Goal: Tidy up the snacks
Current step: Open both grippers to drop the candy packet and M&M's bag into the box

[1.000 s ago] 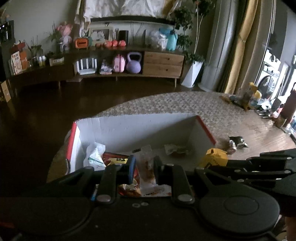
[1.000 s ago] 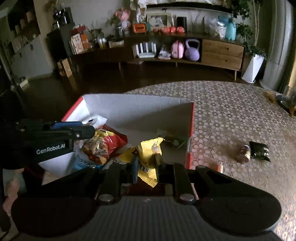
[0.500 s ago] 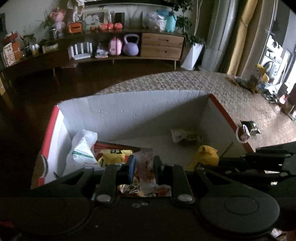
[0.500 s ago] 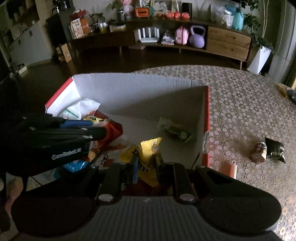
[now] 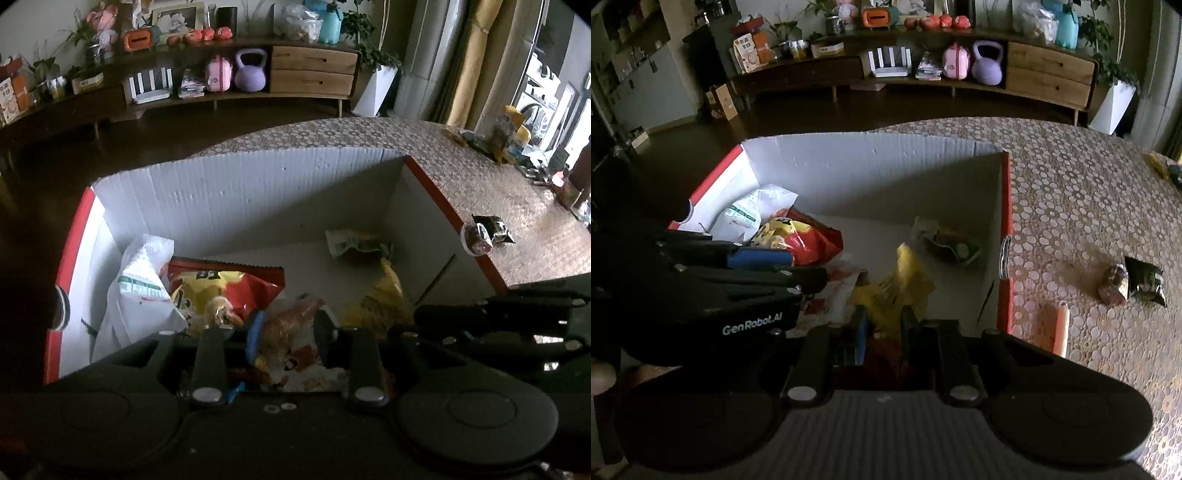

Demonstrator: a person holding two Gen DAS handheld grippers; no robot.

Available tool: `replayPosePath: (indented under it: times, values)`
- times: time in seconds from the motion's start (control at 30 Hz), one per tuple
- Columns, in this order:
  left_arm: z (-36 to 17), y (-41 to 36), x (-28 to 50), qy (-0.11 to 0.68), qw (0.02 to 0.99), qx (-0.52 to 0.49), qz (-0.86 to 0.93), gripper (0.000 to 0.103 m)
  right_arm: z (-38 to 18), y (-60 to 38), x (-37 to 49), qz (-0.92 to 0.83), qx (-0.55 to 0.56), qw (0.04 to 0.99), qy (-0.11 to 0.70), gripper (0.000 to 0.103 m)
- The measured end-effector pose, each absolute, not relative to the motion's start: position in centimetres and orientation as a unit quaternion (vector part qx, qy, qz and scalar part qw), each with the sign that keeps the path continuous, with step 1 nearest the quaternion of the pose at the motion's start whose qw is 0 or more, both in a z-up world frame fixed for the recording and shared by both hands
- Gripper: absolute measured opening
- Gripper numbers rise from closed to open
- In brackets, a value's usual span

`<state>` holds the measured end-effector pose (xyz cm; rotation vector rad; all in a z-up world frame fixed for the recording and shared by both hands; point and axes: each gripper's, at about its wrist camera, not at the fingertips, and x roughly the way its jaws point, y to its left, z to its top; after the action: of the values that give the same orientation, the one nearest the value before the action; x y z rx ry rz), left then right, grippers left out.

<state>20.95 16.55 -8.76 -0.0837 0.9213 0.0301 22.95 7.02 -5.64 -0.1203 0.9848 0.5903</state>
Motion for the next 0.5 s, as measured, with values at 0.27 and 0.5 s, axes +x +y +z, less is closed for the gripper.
replayPosePath:
  times: [0.27, 0.5]
  values:
    - [-7.5, 16.8, 19.5, 0.428, 0.903, -0.036, 0.031, 0.058, -4.4, 6.0, 21.7, 0.276, -0.047, 0.846, 0.454, 0.042]
    - [-5.9, 17.1, 17.7, 0.412, 0.909, -0.048, 0.034, 0.07, -2.5, 4.7, 20.3, 0.272, -0.039, 0.858, 0.433, 0.065]
